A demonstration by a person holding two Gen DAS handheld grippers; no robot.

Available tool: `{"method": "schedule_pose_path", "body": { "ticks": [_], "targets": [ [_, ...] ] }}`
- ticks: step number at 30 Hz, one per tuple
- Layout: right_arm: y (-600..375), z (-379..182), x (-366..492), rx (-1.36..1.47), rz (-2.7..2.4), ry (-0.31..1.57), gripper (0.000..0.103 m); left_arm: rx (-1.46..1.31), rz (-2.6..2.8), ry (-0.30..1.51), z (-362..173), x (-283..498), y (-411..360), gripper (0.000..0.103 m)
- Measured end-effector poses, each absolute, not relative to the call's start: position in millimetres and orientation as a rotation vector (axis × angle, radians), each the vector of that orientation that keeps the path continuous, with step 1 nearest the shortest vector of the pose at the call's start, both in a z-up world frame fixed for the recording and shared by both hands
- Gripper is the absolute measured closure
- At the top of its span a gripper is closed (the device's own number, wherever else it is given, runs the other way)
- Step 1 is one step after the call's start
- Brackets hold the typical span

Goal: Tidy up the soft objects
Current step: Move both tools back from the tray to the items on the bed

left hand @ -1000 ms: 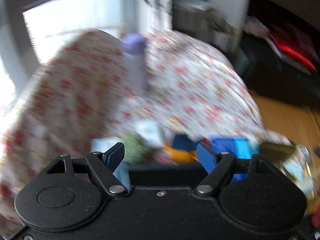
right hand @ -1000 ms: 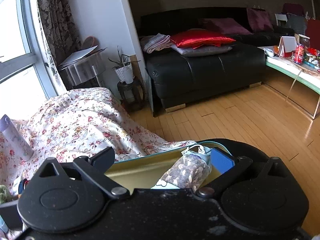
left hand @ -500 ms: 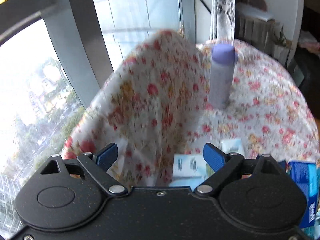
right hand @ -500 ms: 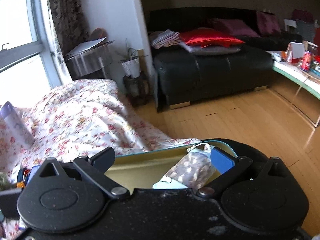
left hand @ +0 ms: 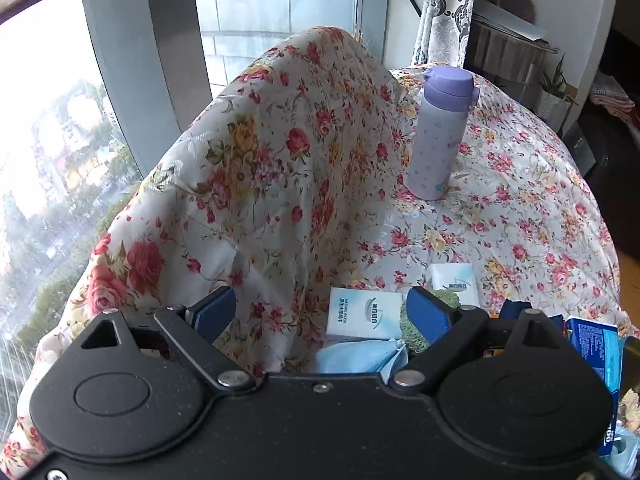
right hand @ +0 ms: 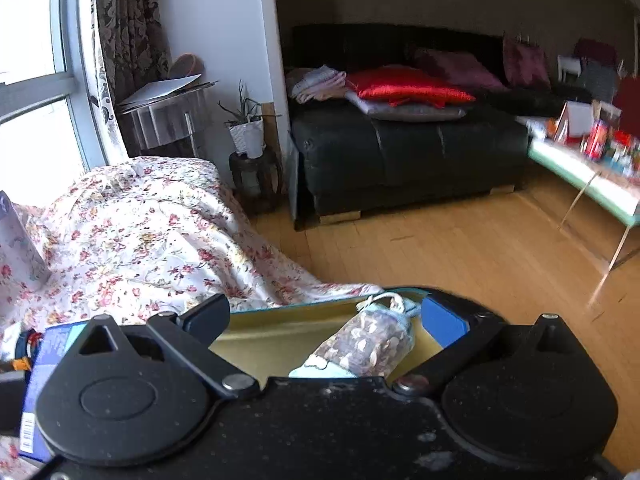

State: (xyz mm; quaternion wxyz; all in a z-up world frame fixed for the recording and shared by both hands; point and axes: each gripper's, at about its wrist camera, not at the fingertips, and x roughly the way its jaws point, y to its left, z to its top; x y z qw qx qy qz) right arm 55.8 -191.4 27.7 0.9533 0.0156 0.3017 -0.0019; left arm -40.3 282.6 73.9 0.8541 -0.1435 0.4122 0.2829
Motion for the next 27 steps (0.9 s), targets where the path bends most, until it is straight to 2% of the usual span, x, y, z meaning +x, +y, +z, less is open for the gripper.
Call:
{"method": "schedule_pose_path", "body": {
  "ticks": [9,19,27],
  "targets": [
    [-157.9,46.5,19.4,-0.091,-0.098,0.423,0.000,-0.303,0.575,0.874,67.9,-40.1,285.0,0.013],
    [-56.7,75.5,11.5,-0.107,0.311,0.520,0.000,-0.342,0.592,0.856,67.2,-44.5,290.8,0.013],
    [28.5,70.4,24.1,-0.082,0.600,0.744,0.001,-0.348,0.601,0.851,64.0,-45.2,293.1,0.013]
  ]
}}
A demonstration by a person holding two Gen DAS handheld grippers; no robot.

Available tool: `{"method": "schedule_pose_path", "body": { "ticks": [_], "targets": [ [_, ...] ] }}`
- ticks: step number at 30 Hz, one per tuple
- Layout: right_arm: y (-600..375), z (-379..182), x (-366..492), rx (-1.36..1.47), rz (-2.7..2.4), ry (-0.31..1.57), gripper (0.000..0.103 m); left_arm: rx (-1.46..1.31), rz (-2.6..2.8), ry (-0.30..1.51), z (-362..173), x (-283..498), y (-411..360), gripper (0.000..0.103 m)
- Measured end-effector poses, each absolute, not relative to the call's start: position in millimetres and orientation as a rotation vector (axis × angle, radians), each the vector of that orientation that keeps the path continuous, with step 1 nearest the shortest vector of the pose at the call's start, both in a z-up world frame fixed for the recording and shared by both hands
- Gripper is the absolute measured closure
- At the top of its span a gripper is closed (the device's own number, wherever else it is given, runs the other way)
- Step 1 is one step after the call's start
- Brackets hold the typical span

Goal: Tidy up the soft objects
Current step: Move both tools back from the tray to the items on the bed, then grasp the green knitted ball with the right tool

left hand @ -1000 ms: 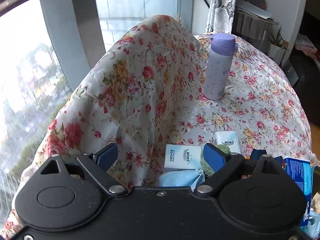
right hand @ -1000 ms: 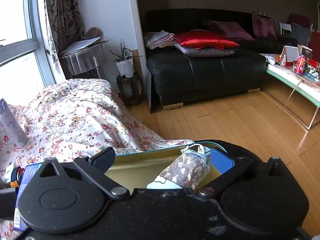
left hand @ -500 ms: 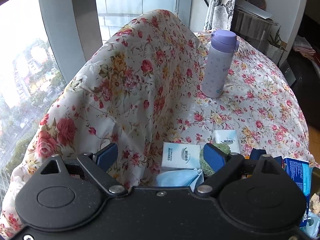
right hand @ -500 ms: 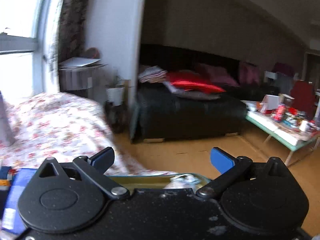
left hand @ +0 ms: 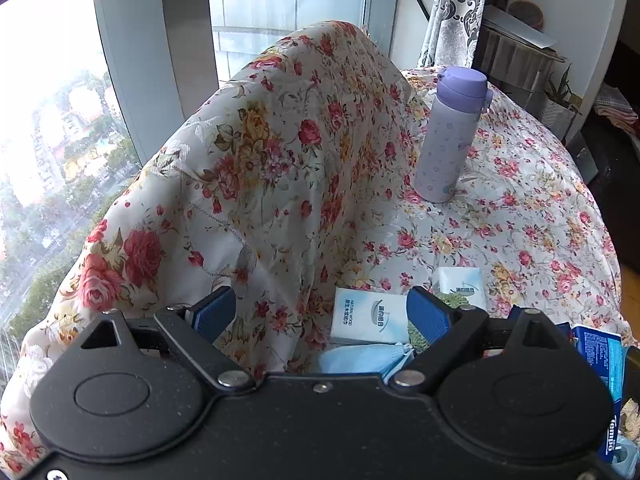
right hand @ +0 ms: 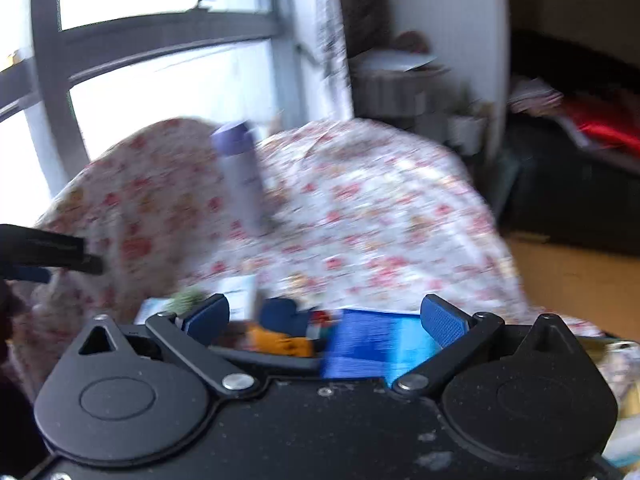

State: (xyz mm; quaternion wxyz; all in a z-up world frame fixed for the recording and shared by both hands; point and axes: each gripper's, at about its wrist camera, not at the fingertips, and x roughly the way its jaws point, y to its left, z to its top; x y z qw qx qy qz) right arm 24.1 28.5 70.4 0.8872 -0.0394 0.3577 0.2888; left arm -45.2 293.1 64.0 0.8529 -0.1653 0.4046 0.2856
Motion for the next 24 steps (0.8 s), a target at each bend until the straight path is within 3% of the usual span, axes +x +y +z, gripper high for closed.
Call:
{"method": "schedule_pose_path", "body": {
  "ticks": [11,17,24],
  "targets": [
    [81.4,41.9,49.7,-0.093,0.623,0.936,0.018,-0.456,0.603,0.832,59.6,-52.6,309.5,0.014],
    [104.3,40.0,38.0,-0.114,0.713,0.927,0.026,-0.473,0.601,0.821,58.9,-54.2,313.0,0.014],
    [138.2,39.2,19.2,-0.180,0.792,0.861,0.026,-0.450,0.618,0.772,64.1,-58.4,309.4,0.014]
  ]
}}
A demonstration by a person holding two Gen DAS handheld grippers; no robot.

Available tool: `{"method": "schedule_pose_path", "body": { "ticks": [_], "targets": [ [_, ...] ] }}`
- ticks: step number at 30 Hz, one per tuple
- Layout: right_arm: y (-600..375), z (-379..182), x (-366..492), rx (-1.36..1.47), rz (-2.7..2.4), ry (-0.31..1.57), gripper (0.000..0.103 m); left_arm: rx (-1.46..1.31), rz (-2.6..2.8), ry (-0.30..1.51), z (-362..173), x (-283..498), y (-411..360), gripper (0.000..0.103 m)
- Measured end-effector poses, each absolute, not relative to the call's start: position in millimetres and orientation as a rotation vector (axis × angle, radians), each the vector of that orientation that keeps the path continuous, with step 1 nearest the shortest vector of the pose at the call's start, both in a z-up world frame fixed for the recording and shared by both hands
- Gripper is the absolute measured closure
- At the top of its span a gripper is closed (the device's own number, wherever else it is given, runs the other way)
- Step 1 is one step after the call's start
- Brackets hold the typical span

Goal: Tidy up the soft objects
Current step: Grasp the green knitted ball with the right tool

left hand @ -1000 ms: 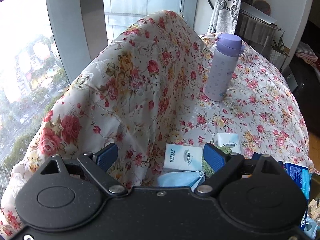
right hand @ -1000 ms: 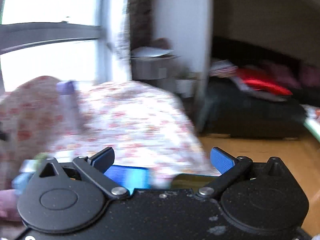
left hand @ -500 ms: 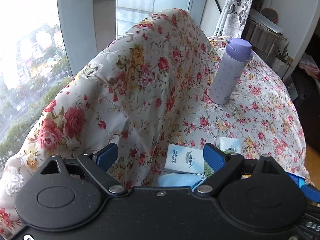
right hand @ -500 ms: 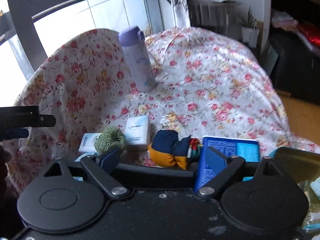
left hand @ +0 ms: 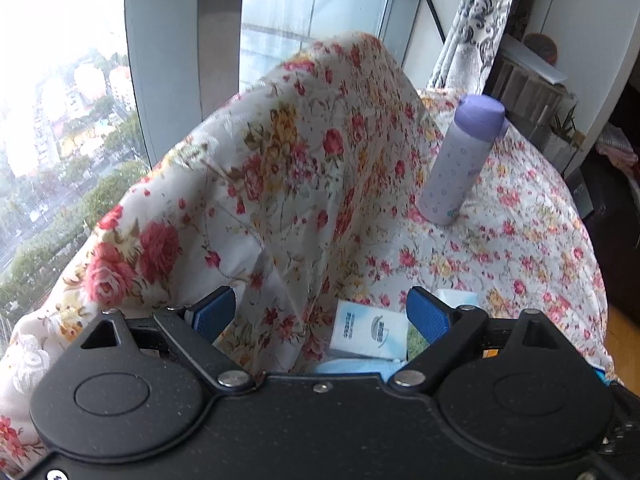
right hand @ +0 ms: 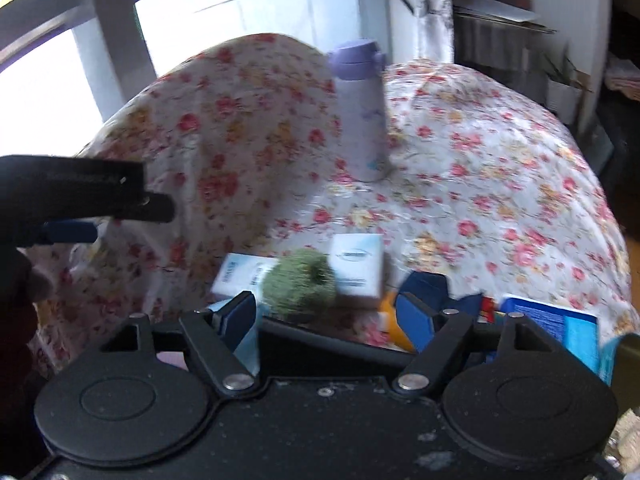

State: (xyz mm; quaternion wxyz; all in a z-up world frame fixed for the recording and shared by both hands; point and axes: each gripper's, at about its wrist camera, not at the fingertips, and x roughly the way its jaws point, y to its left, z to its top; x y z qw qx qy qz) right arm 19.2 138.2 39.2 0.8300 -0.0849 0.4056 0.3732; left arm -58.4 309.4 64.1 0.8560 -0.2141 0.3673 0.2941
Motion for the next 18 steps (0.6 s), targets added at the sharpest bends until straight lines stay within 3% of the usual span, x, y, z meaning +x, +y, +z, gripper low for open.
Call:
{"method": "schedule_pose_path", "body": {
  "ticks": [10,18],
  "targets": [
    [192.0,11.4,22.8,-0.277,0.772,0.834,0.027,-0.469,0.630,0.722,65.3,-62.1,314.0,0.013],
    [205.0,-10.1,34.8,-0.298,0.753,0.889,0.053,-0.475,0.626,0.736,60.3,-60.1,315.5,0.013]
  ]
}}
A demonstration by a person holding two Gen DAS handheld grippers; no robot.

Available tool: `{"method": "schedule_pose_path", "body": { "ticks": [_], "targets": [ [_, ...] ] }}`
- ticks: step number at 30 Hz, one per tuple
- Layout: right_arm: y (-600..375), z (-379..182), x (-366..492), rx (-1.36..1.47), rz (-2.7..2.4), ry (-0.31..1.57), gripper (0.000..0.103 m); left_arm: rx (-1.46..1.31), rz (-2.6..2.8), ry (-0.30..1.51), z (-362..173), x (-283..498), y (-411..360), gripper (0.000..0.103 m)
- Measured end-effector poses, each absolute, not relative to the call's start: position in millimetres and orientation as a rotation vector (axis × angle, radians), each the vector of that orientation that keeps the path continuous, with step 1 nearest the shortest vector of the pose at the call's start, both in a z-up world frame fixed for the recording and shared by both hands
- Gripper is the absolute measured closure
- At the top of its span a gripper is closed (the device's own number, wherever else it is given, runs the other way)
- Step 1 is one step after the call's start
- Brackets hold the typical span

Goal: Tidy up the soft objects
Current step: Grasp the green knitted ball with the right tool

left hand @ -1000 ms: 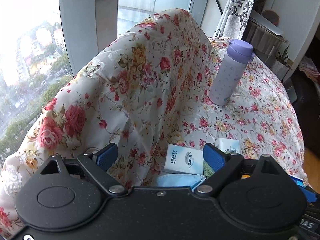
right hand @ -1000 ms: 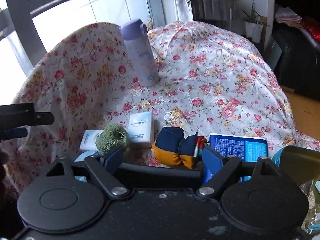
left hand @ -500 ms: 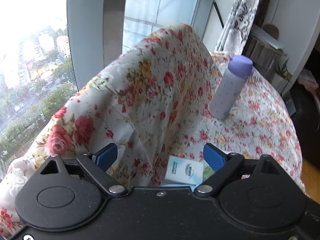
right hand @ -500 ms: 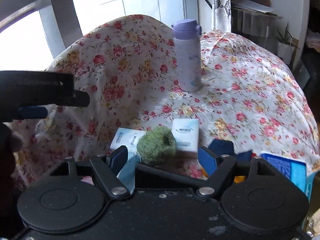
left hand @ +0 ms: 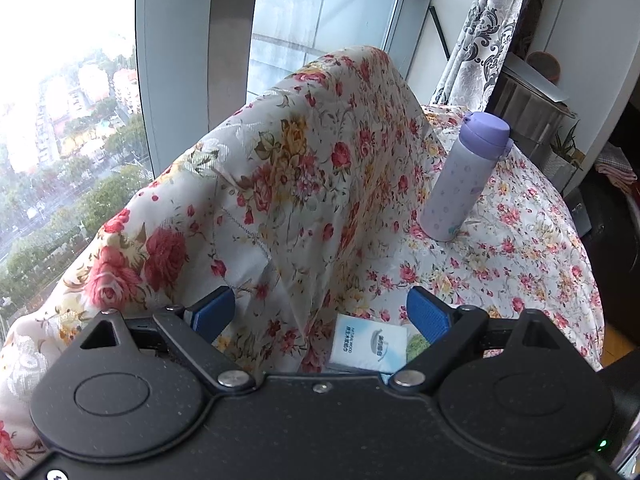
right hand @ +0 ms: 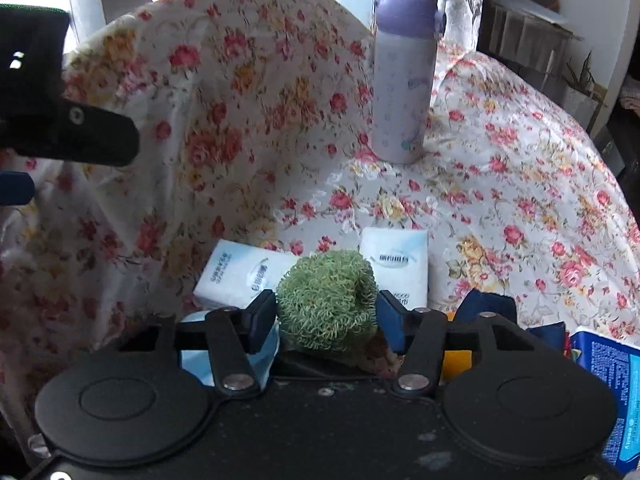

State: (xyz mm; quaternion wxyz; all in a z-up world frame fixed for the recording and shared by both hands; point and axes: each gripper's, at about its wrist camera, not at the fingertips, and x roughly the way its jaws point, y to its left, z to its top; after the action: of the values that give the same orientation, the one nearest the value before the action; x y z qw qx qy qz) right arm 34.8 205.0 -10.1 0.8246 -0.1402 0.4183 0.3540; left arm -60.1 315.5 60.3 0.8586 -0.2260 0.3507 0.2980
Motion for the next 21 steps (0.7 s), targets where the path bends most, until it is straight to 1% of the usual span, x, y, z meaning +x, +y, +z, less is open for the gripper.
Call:
{"method": "schedule_pose_path", "body": {
  "ticks": [1,3,5,7,8,10,13,15,17,21],
  "targets": [
    [202.5,-8.0,36.5,-0.283,0.759,0.895,0.056,-0.477,0.625,0.740,59.3,-59.7,316.0,0.013],
    [195.5,-0.7,39.0,-0.241,0.762,0.896,0.058,-0.473,0.624,0.739,58.9,-59.2,315.4,0.013],
    [185.9,9.4,40.1,-0.211,0.756,0.880,0.062,-0.465,0.625,0.742,58.7,-58.3,314.3,0.013],
    [174.8,19.1,40.0,-0.182,0.759,0.872,0.067,-0.460,0.624,0.743,58.3,-58.4,313.4,0.013],
    [167.6,24.1,40.1,-0.161,0.766,0.871,0.073,-0.458,0.624,0.745,58.2,-58.0,313.1,0.013],
    [156.6,30.8,39.9,-0.131,0.772,0.872,0.075,-0.456,0.625,0.749,58.1,-57.4,312.3,0.013],
    [147.1,33.7,39.9,-0.131,0.764,0.874,0.075,-0.455,0.618,0.754,58.6,-56.0,310.6,0.013],
    [147.2,30.0,39.1,-0.159,0.737,0.864,0.073,-0.439,0.622,0.755,59.0,-55.4,307.9,0.013],
    [148.8,24.5,40.4,-0.174,0.730,0.876,0.067,-0.429,0.624,0.759,58.9,-54.6,306.6,0.013],
    [154.2,9.1,41.9,-0.214,0.708,0.906,0.066,-0.430,0.619,0.764,57.6,-53.8,306.8,0.013]
  ]
}}
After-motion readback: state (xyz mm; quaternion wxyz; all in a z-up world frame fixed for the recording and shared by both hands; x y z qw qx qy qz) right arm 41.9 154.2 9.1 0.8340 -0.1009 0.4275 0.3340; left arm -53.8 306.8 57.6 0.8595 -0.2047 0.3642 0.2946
